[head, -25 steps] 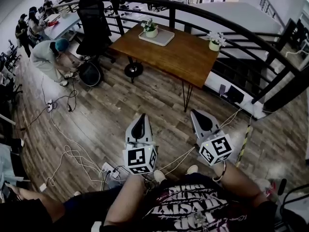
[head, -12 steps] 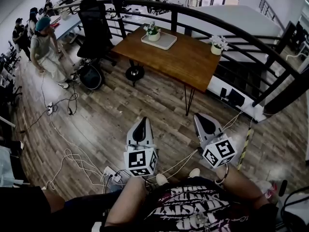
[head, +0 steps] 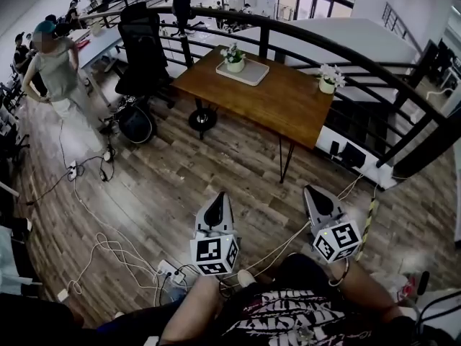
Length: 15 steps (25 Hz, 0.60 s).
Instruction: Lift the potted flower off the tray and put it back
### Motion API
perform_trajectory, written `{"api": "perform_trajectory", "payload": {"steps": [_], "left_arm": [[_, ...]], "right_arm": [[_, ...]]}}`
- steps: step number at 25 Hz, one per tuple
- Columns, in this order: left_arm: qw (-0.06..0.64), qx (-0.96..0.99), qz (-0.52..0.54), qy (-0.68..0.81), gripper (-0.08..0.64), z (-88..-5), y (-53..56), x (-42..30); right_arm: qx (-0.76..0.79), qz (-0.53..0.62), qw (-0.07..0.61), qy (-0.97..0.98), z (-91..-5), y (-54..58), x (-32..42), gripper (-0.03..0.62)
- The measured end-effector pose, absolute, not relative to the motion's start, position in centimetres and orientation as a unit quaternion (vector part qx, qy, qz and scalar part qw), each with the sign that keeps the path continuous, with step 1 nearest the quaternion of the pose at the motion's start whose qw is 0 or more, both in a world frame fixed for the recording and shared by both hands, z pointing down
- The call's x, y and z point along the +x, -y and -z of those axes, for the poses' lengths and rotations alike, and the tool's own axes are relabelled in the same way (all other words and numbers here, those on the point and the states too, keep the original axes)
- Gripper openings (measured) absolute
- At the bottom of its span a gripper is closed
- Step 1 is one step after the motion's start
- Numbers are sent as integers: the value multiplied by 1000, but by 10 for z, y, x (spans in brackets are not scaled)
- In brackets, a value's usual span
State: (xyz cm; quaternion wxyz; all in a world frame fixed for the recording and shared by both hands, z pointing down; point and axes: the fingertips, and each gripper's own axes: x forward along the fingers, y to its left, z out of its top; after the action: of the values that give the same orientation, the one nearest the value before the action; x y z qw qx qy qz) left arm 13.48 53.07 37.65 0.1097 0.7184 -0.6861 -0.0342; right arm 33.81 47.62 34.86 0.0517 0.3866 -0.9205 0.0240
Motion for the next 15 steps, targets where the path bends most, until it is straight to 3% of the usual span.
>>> {"api": "perform_trajectory", "payload": {"steps": [15], "left_arm": [[134,706,9,696,-2,-406,-490,96]], "right_arm": [[386,-61,47,919,-376,-411,312,-2]]}}
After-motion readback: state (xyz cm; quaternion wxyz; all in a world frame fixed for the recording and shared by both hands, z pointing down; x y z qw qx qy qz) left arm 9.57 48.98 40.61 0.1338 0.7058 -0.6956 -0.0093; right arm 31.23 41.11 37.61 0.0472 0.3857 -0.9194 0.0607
